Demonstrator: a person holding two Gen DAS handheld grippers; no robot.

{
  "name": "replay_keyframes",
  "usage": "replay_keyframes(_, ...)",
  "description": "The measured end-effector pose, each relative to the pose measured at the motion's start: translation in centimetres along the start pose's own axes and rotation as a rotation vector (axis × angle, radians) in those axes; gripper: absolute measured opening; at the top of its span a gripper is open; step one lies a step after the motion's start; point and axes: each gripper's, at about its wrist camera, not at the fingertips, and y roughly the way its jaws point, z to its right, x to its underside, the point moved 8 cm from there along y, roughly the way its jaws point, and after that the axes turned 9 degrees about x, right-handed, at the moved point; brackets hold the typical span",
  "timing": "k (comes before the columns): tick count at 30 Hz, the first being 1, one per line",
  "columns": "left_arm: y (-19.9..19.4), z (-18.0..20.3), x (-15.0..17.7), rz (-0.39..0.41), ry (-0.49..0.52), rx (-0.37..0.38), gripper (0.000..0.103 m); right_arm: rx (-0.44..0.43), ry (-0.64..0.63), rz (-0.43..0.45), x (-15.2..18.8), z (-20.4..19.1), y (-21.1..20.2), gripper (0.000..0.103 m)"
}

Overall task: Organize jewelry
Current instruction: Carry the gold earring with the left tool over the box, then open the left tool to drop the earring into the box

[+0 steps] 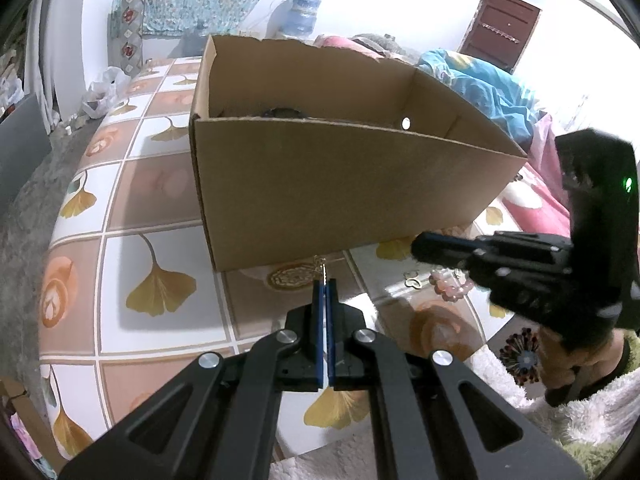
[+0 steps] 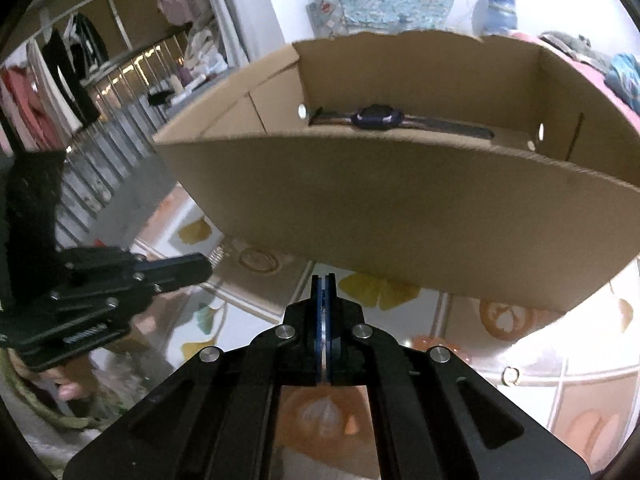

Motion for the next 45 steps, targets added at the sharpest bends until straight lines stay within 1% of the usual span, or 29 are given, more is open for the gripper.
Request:
replay_keyframes(2,-0.5,0.4,-0.1,0.01,0.01,0.006,0.0,-0.025,0.021,0.011,0.0,-0.2,-0.3,0.0)
replay_keyframes(5,-1.5,1.1,-0.6,0.028,0.023,0.024,0.0,-0.057,0.041,0.044,-0.9,0.2,-2.1,0.0)
replay_keyframes(6,-1.9,1.5,-0.8,0.036,0.025,0.035,0.0,-0.066,0.042,0.059,-1.2,0.0,-2.5,0.0)
replay_keyframes(8,-3.3,2.4,-1.8,0.068,0.022,0.084,0.0,-0.097,0.046,0.102,-2.3,0.0,-4.2,0.0)
replay_keyframes(10,-5.1,3.7,-3.3,0.11,0.033,0.148,0.0,-0.111,0.038,0.147,-4.0,-0.4,-5.7,0.0)
replay_keyframes(13,-6.5,5.3,-5.4,0.149,0.06,0.206,0.0,-0.134,0.036,0.204,-6.3,-0.3,-7.4,0.0)
replay_keyframes(15,-6.8,6.2,-6.9,0.169,0.086,0.22,0.0,-0.146,0.031,0.228,-7.7,0.0,-8.1,0.0)
replay_keyframes(17,-6.5,6.6,-8.6,0.179,0.099,0.223,0.0,-0.159,0.033,0.235,-9.2,0.6,-8.2,0.0)
replay_keyframes(18,-6.2,6.7,-9.4,0.179,0.104,0.225,0.0,-0.166,0.037,0.23,-9.8,0.8,-8.1,0.0)
replay_keyframes(20,-5.2,6.4,-10.5,0.17,0.103,0.206,0.0,-0.194,0.055,0.196,-11.0,1.5,-7.2,0.0)
replay_keyframes(23,-2.8,5.4,-12.1,0.125,0.084,0.185,0.0,-0.228,0.093,0.108,-12.2,2.8,-5.0,0.0)
replay_keyframes(24,-2.2,5.0,-12.3,0.109,0.079,0.179,0.0,-0.229,0.105,0.08,-12.5,3.2,-4.4,0.0)
replay_keyframes(25,-1.3,4.7,-12.8,0.09,0.073,0.174,0.0,-0.231,0.114,0.035,-12.9,3.7,-3.1,0.0)
replay_keyframes(27,0.2,4.2,-13.8,0.066,0.068,0.154,0.001,-0.236,0.136,-0.017,-13.4,4.4,-1.6,0.0)
replay_keyframes(29,1.5,3.8,-14.6,0.049,0.069,0.143,0.001,-0.248,0.138,-0.058,-13.8,4.7,-0.5,0.0)
replay_keyframes(31,3.1,3.5,-15.5,0.017,0.051,0.15,0.001,-0.239,0.14,-0.105,-14.2,5.1,1.1,0.0)
replay_keyframes(34,4.8,3.1,-16.4,-0.02,0.035,0.13,0.001,-0.227,0.142,-0.159,-14.6,5.6,3.0,0.004)
replay_keyframes(37,6.0,2.6,-17.0,-0.04,0.012,0.098,0.001,-0.194,0.148,-0.187,-14.8,6.3,4.2,0.008)
replay_keyframes(40,6.7,2.2,-17.2,-0.046,-0.008,0.084,0.001,-0.169,0.147,-0.18,-15.1,6.9,4.4,0.015)
replay_keyframes(45,7.0,1.4,-17.2,-0.051,-0.027,0.068,0.001,-0.153,0.147,-0.158,-15.3,7.8,3.8,0.017)
